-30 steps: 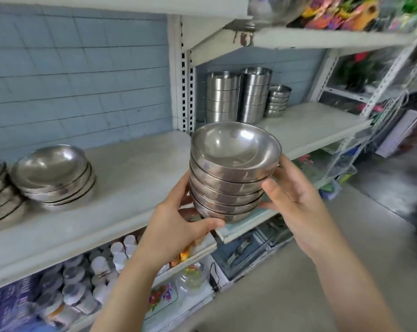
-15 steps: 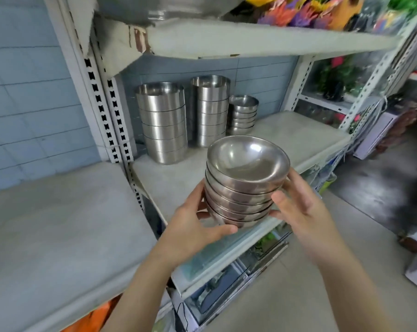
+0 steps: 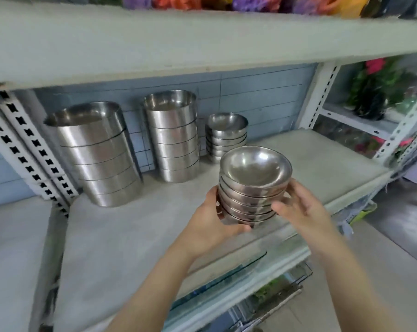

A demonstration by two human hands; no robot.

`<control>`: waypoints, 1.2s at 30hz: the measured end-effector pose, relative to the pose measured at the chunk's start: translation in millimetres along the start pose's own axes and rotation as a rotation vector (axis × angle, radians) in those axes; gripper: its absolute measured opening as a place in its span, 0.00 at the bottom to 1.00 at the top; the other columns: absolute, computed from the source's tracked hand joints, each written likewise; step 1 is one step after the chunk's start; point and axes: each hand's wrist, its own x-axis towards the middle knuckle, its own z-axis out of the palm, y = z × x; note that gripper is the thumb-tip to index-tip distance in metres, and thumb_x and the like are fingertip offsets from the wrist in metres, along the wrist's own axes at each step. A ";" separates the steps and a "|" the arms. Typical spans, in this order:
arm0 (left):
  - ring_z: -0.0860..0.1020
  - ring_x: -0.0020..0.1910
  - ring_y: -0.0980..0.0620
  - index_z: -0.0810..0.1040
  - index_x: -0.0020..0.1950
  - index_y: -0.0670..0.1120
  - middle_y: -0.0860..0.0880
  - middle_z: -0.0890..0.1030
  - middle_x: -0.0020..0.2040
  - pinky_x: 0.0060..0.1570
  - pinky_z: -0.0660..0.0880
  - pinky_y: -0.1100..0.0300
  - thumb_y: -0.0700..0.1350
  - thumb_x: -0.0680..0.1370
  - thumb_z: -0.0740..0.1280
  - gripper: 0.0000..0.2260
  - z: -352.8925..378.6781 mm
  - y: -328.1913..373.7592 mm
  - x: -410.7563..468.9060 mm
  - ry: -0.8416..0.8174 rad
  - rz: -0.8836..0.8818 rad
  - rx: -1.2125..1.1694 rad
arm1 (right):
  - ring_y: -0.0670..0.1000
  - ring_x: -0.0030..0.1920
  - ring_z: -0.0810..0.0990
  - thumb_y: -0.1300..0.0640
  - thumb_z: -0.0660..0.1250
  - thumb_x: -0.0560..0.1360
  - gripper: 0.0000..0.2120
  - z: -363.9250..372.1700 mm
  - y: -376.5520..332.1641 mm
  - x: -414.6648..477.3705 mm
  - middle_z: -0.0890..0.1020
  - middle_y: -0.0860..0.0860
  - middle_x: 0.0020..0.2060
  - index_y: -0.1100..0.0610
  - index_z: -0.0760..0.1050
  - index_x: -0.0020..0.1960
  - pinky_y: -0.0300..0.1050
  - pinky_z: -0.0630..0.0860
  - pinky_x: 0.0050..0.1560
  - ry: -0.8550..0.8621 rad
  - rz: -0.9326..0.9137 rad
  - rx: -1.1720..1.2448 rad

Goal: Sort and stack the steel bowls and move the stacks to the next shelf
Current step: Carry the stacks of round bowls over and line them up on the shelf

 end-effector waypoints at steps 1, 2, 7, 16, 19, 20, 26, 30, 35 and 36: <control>0.78 0.57 0.61 0.62 0.71 0.52 0.57 0.77 0.60 0.60 0.76 0.61 0.53 0.60 0.82 0.45 12.2 0.7 16.0 0.022 -0.021 0.012 | 0.42 0.62 0.79 0.54 0.74 0.66 0.34 -16.1 6.7 17.1 0.81 0.40 0.63 0.49 0.71 0.71 0.37 0.77 0.55 -0.028 0.010 -0.015; 0.78 0.59 0.61 0.62 0.72 0.51 0.57 0.77 0.61 0.61 0.75 0.58 0.53 0.60 0.83 0.46 24.0 2.6 31.1 0.048 -0.044 0.025 | 0.43 0.62 0.79 0.54 0.75 0.64 0.35 -31.8 12.4 34.0 0.81 0.39 0.62 0.49 0.71 0.71 0.35 0.77 0.53 -0.063 0.015 -0.019; 0.75 0.59 0.59 0.62 0.70 0.50 0.58 0.75 0.60 0.55 0.70 0.66 0.50 0.62 0.82 0.43 77.5 19.2 97.4 0.165 -0.142 0.103 | 0.46 0.63 0.79 0.55 0.79 0.66 0.36 -104.1 44.1 114.5 0.80 0.41 0.63 0.50 0.71 0.71 0.34 0.76 0.54 -0.203 0.035 -0.026; 0.73 0.64 0.52 0.60 0.72 0.48 0.52 0.74 0.64 0.58 0.68 0.61 0.51 0.64 0.81 0.42 127.3 22.1 192.3 0.362 -0.211 0.172 | 0.43 0.64 0.78 0.66 0.75 0.69 0.32 -156.2 81.3 216.5 0.77 0.48 0.66 0.50 0.68 0.68 0.42 0.73 0.67 -0.292 -0.002 0.028; 0.72 0.61 0.53 0.61 0.70 0.46 0.52 0.73 0.61 0.57 0.68 0.61 0.49 0.66 0.79 0.39 133.3 21.2 215.8 0.436 -0.225 0.170 | 0.45 0.66 0.77 0.62 0.78 0.68 0.30 -160.6 88.3 248.0 0.77 0.49 0.66 0.53 0.70 0.67 0.46 0.71 0.70 -0.316 -0.021 0.000; 0.72 0.59 0.54 0.61 0.70 0.45 0.53 0.73 0.59 0.55 0.67 0.62 0.49 0.67 0.79 0.39 134.8 21.4 222.2 0.454 -0.225 0.169 | 0.46 0.66 0.77 0.58 0.79 0.68 0.30 -161.9 89.5 256.9 0.78 0.48 0.66 0.53 0.72 0.67 0.45 0.71 0.69 -0.332 -0.032 -0.026; 0.74 0.55 0.53 0.62 0.67 0.45 0.53 0.73 0.57 0.51 0.68 0.63 0.49 0.68 0.78 0.34 140.2 20.6 255.9 0.527 -0.279 0.170 | 0.41 0.60 0.79 0.64 0.74 0.73 0.22 -164.7 91.6 295.7 0.82 0.35 0.56 0.43 0.76 0.60 0.35 0.73 0.60 -0.359 -0.062 -0.066; 0.70 0.65 0.47 0.61 0.70 0.42 0.46 0.73 0.65 0.62 0.69 0.56 0.51 0.67 0.78 0.39 138.5 20.7 275.3 0.587 -0.303 0.223 | 0.41 0.65 0.77 0.62 0.73 0.74 0.24 -163.4 98.5 315.6 0.80 0.39 0.63 0.45 0.73 0.67 0.46 0.69 0.71 -0.381 -0.054 -0.066; 0.69 0.68 0.43 0.60 0.71 0.40 0.44 0.72 0.67 0.67 0.66 0.51 0.49 0.67 0.79 0.41 142.6 17.7 287.9 0.641 -0.304 0.226 | 0.46 0.71 0.73 0.47 0.72 0.72 0.29 -160.2 101.4 323.5 0.77 0.45 0.68 0.43 0.70 0.71 0.56 0.64 0.75 -0.460 -0.028 -0.049; 0.69 0.68 0.43 0.60 0.72 0.40 0.44 0.72 0.67 0.67 0.67 0.50 0.49 0.67 0.79 0.41 143.7 16.6 289.0 0.652 -0.302 0.215 | 0.46 0.71 0.72 0.45 0.71 0.71 0.29 -159.8 102.8 324.5 0.77 0.45 0.68 0.40 0.69 0.71 0.56 0.63 0.75 -0.470 -0.018 -0.046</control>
